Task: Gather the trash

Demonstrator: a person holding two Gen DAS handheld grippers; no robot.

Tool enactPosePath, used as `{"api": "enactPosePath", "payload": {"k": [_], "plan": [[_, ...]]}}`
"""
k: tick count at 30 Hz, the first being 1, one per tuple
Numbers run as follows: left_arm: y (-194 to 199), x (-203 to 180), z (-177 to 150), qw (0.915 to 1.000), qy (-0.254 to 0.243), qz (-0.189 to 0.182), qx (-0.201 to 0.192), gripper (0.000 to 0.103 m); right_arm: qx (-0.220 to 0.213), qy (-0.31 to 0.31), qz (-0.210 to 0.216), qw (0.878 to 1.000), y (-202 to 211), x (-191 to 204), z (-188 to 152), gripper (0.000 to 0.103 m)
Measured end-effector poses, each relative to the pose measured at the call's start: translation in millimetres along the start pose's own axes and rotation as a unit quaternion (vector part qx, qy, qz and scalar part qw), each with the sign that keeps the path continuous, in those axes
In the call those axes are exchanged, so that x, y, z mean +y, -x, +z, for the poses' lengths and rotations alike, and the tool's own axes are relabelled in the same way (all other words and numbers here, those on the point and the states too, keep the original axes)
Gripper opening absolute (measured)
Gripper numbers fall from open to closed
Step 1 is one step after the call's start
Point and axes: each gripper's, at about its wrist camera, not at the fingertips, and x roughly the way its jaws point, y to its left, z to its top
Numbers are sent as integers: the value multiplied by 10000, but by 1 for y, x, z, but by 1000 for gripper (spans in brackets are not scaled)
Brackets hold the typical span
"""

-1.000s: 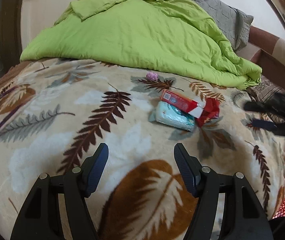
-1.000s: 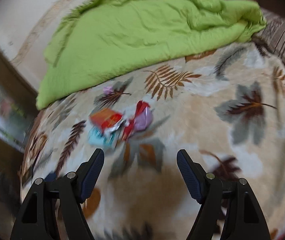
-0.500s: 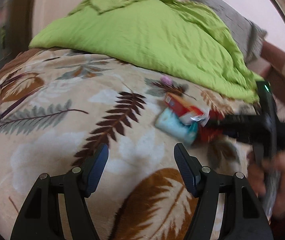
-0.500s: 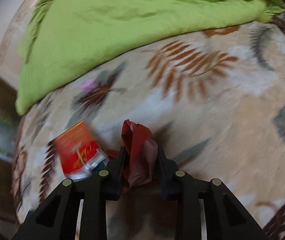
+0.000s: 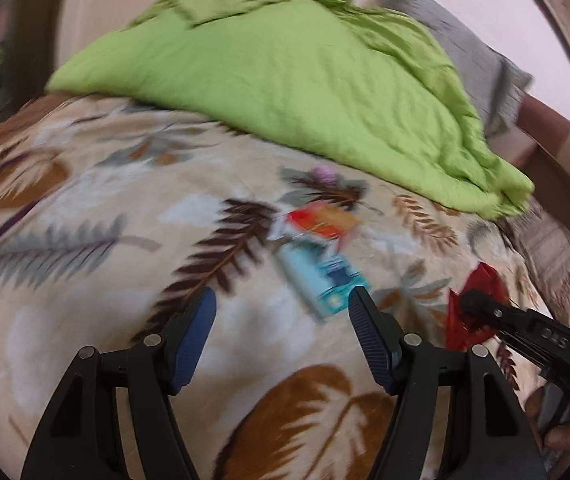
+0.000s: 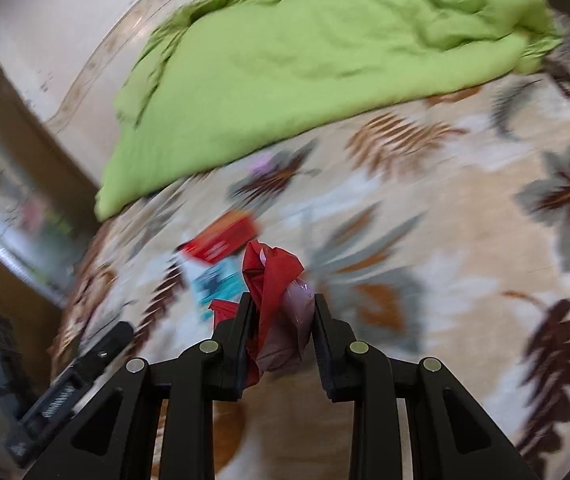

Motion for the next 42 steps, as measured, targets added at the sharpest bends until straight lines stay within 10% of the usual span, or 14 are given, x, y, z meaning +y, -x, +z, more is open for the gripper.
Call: {"api": "enactPosePath", "payload": {"k": [7, 15, 19, 31, 42], "plan": [[-61, -42, 56, 9881, -1310, 52, 804, 85, -256, -156, -87, 9995, 1, -15, 15, 30], [-146, -50, 81, 9693, -1505, 295, 1920, 85, -278, -286, 85, 9992, 9, -21, 16, 30], [-160, -42, 82, 9710, -1199, 159, 2061, 62, -294, -280, 122, 9991, 8, -22, 18, 30], [-48, -38, 48, 9943, -790, -26, 714, 56, -488, 271, -105, 9984, 19, -3, 13, 30], [72, -28, -45, 9973, -606, 391, -140, 56, -502, 1208, -124, 9913, 52, 35, -24, 30]]}}
